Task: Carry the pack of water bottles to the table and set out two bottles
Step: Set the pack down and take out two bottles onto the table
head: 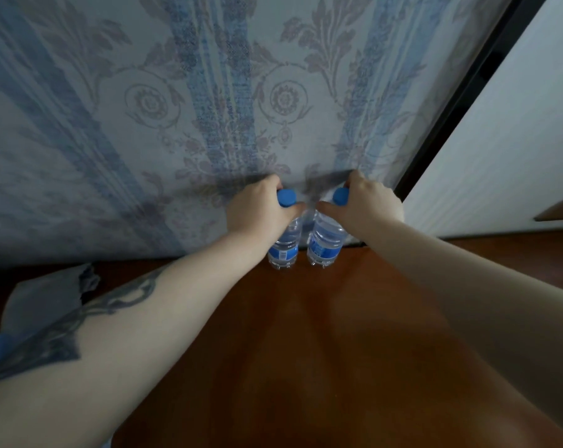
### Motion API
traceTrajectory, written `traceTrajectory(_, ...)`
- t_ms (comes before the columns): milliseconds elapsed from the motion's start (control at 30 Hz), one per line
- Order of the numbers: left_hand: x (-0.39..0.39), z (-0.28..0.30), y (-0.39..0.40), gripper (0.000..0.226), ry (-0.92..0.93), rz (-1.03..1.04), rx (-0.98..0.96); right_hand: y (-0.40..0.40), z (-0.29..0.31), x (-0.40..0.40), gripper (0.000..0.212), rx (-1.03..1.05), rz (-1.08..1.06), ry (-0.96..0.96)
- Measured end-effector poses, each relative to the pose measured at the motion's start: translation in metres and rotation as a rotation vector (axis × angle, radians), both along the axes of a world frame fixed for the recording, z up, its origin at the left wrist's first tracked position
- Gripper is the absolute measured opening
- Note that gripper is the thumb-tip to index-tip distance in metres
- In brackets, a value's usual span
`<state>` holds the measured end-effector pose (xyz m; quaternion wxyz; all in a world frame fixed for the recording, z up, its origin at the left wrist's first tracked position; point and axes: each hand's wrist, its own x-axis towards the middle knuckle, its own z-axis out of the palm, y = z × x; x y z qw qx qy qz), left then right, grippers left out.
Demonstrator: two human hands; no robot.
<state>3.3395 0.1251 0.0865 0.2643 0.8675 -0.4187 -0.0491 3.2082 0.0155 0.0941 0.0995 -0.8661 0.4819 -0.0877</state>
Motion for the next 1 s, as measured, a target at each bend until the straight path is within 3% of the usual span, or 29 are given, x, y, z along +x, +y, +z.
traceTrajectory(133,-0.001,0.0,0.003,0.05,0.004,0.007,-0.003,0.003,-0.002,-0.004,0.081,0.056,-0.091,0.035)
traceTrajectory(333,-0.009,0.001,0.0,0.04,0.135,0.083,-0.026,0.003,-0.002,-0.003,0.053,0.23,-0.162,-0.152)
traceTrajectory(467,-0.012,-0.002,-0.001,0.039,0.177,0.082,-0.062,0.006,-0.001,-0.005,0.042,0.207,-0.078,-0.148)
traceTrajectory(567,-0.011,-0.002,-0.001,0.045,0.188,0.098,-0.08,0.008,-0.001,-0.006,0.048,0.169,-0.036,-0.161)
traceTrajectory(700,-0.01,-0.002,-0.001,0.036,0.237,0.087,-0.086,0.011,0.001,0.0,0.051,0.091,-0.026,-0.106)
traceTrajectory(1000,-0.012,-0.005,-0.004,0.046,0.33,0.077,-0.146,0.008,0.002,-0.001,0.045,0.154,-0.025,-0.147)
